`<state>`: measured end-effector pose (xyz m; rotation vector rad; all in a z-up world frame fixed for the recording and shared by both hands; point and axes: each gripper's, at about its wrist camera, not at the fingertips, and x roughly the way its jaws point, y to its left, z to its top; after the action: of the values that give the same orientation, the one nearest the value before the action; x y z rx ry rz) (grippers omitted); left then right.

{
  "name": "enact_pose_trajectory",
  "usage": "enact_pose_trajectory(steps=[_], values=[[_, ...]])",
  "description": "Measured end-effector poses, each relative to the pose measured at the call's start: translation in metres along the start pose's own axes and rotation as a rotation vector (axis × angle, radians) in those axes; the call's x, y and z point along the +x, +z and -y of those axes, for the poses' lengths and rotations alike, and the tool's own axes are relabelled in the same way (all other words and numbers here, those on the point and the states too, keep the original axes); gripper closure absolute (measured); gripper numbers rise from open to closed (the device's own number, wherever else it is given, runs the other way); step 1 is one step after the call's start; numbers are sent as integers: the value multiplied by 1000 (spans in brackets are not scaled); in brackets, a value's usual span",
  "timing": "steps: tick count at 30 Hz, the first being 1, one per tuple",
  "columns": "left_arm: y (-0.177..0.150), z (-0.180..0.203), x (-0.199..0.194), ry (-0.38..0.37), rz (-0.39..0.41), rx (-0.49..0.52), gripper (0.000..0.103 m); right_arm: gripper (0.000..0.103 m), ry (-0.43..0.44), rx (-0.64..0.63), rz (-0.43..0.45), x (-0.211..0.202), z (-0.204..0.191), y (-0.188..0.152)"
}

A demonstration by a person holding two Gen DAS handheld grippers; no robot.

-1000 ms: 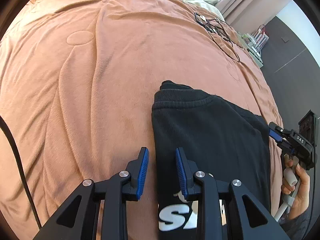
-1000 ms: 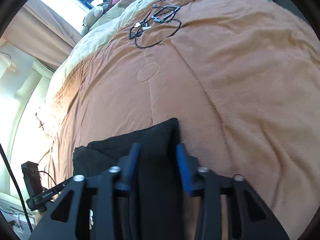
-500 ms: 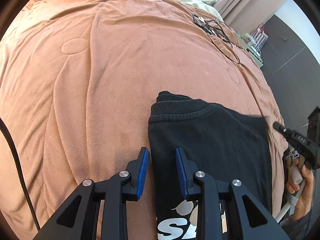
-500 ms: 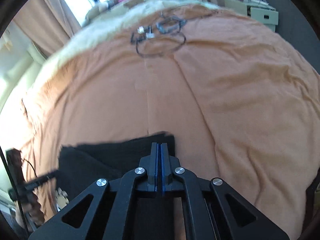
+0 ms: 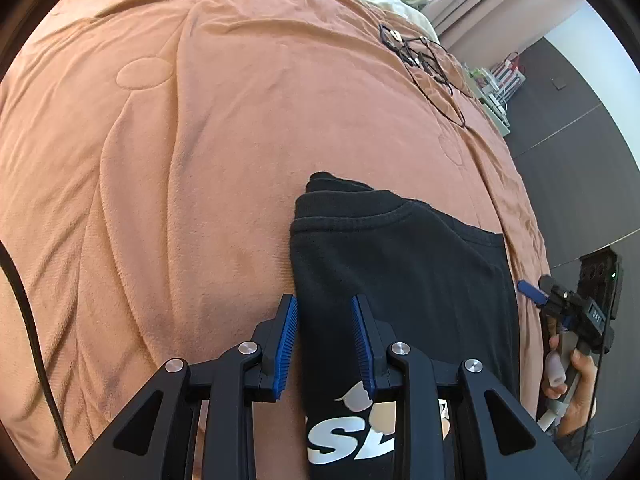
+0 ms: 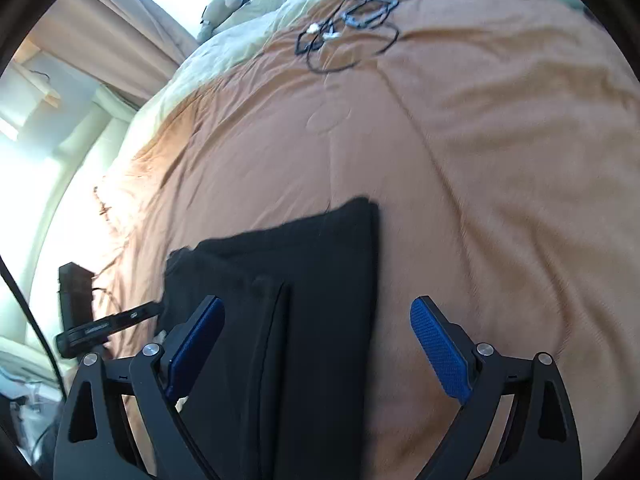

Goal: Fold small clothes

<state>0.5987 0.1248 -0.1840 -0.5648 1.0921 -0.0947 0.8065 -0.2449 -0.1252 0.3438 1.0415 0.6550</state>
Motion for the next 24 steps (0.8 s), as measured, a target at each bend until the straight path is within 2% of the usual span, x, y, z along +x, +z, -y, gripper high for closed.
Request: enact_pose_trajectory(steps=[3,4,6,12,13,14,16,17,24], values=[[0,-4,0,-27,-5,-10,73,13,12,15,-27,3,14,-1],[0,-6,0,-40,-9,-19,73,21,49,20,-41,4,18,-2],[0,-10,3,-67,-21,-37,73,27,108,24,-71,6,25,-5],[3,-12,15,-107,-43,-46,73,27,200,35,-108,20,37,2],[4,-13,18,-114,-40,-54,73,30,213,42,-105,24,39,6],[5,-14,19,-121,-35,-60,73,33,216,45,-101,26,39,9],[9,-15,23,-140,-19,-72,73,48,193,47,-87,36,40,15],[10,-15,25,-144,-13,-75,74,50,191,47,-86,41,40,17],[24,-11,35,-136,22,-82,76,50,197,-26,-103,62,17,20]])
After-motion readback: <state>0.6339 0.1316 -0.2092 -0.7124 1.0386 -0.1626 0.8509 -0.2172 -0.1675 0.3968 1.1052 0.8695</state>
